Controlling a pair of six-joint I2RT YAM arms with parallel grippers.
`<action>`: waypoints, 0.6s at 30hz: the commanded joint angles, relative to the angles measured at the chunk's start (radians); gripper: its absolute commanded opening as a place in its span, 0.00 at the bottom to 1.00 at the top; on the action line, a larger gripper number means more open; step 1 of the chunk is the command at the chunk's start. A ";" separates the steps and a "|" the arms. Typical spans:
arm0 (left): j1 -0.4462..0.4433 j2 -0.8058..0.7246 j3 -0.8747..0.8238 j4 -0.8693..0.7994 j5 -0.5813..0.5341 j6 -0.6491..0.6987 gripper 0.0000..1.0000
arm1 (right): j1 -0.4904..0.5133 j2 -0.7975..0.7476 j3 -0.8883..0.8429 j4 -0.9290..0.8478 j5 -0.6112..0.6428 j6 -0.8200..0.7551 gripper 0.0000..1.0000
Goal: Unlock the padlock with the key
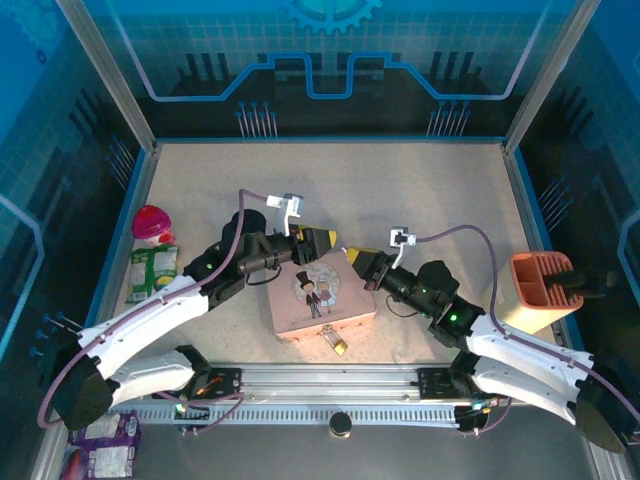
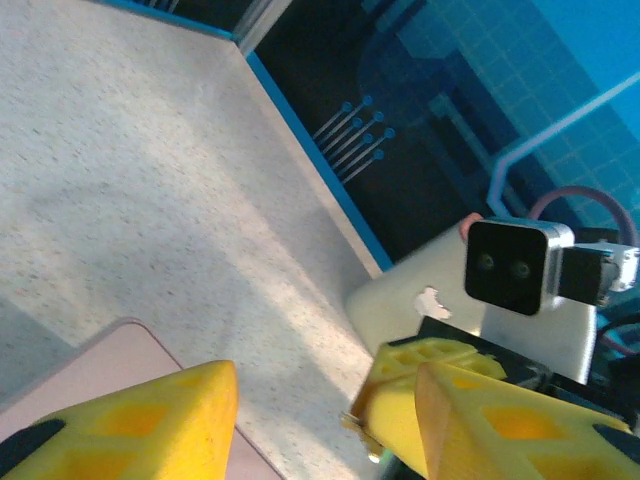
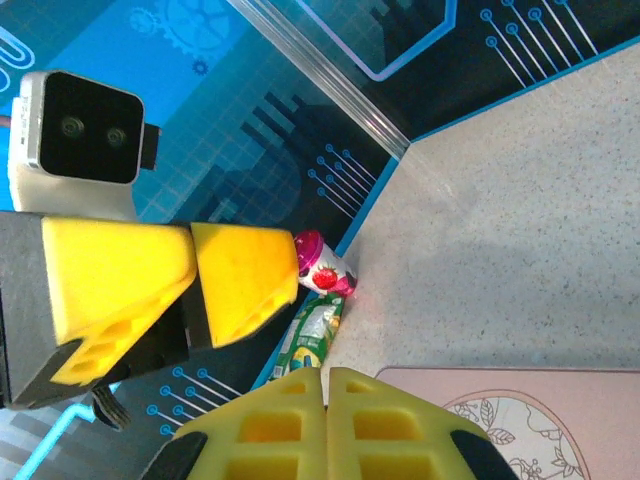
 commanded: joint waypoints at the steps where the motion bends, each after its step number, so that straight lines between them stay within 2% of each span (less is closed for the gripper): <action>1: 0.003 0.018 -0.013 0.053 0.086 -0.080 0.49 | 0.015 0.009 -0.013 0.101 0.033 -0.023 0.00; 6: 0.000 0.041 -0.043 0.125 0.127 -0.117 0.48 | 0.020 0.028 -0.024 0.170 0.017 -0.014 0.00; 13: 0.000 0.066 -0.051 0.176 0.164 -0.148 0.40 | 0.024 0.069 -0.033 0.242 -0.003 0.000 0.00; 14: 0.000 0.067 -0.051 0.181 0.163 -0.149 0.38 | 0.024 0.074 -0.031 0.248 -0.006 0.001 0.00; 16: 0.000 0.068 -0.052 0.185 0.164 -0.154 0.28 | 0.025 0.081 -0.031 0.256 -0.008 0.003 0.00; 18: -0.003 0.077 -0.052 0.200 0.171 -0.166 0.25 | 0.030 0.083 -0.043 0.270 0.009 0.006 0.00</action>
